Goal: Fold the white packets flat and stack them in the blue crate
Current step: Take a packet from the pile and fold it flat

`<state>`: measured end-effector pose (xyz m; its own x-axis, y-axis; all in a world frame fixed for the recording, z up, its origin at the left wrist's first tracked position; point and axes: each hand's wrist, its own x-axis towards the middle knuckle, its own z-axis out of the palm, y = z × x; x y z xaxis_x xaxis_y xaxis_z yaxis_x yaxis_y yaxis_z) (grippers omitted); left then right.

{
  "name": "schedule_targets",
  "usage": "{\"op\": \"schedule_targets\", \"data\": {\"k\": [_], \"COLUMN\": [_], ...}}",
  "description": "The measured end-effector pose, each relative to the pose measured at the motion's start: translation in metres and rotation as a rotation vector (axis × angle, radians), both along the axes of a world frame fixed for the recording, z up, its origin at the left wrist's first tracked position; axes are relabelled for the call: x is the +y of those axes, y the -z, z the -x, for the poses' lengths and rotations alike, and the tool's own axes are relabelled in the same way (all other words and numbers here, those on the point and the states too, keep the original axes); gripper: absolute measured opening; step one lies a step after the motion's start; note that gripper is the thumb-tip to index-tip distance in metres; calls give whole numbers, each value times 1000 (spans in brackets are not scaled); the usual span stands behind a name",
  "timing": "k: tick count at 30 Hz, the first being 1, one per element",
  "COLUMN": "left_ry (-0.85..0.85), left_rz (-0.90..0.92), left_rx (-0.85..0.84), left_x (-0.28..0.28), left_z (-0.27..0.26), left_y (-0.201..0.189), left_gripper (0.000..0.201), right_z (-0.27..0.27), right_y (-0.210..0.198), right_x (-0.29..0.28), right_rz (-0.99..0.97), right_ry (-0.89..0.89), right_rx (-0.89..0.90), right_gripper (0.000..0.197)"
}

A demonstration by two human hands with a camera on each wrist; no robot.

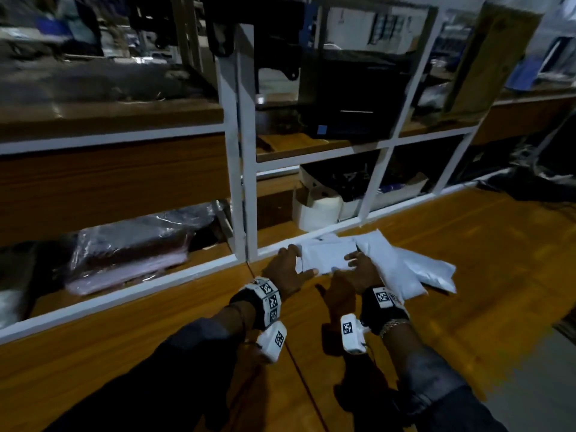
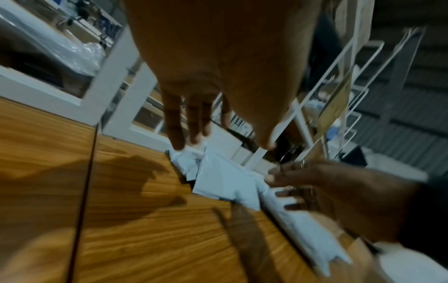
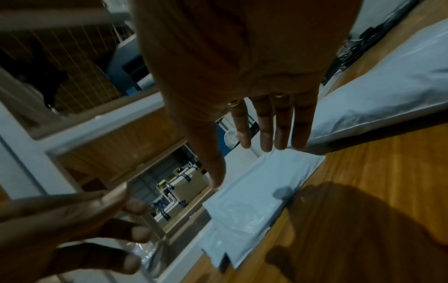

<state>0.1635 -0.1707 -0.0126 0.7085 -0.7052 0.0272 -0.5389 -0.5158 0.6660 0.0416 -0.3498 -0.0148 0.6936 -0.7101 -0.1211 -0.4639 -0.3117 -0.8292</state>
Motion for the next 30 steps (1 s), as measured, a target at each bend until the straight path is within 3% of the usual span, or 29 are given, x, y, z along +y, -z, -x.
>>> {"op": "schedule_targets", "data": {"k": [3,6,9,10,12,14,18,24,30], "left_ry": [-56,-42,16,28,49,63,57,-5,-2], "left_rz": [-103,-145,-113,-108,-120,-150,-134,86,252], "left_rx": [-65,-158,-134,-126,-138,-145,-102,22,76], "left_x": [-19,-35,-55,-61,-72,-78,-77,-46,40], "left_z": [-15,-24,-32,-34,-39,-40,-41,-44,-38], "left_y": [16,32,42,43,50,60,69,44,-8], "left_gripper": [67,77,81,82,86,92,95,62,43], "right_z": [-21,-38,-49,-56,-71,-77,-63,-49,-37], "right_y": [21,50,59,69,102,115,58,34,-12], "right_x": [-14,-37,-59,-67,-89,-103,-70,-38,36], "right_rz": [351,672,613,607,612,593,757,767,611], "right_ry": [59,-66,-300,-305,-281,-331,-346,-391,-504], "right_rx": [-20,-42,265,320,295,274,323,233,103], "right_gripper": [49,50,89,87,58,50,76,90,97]}}
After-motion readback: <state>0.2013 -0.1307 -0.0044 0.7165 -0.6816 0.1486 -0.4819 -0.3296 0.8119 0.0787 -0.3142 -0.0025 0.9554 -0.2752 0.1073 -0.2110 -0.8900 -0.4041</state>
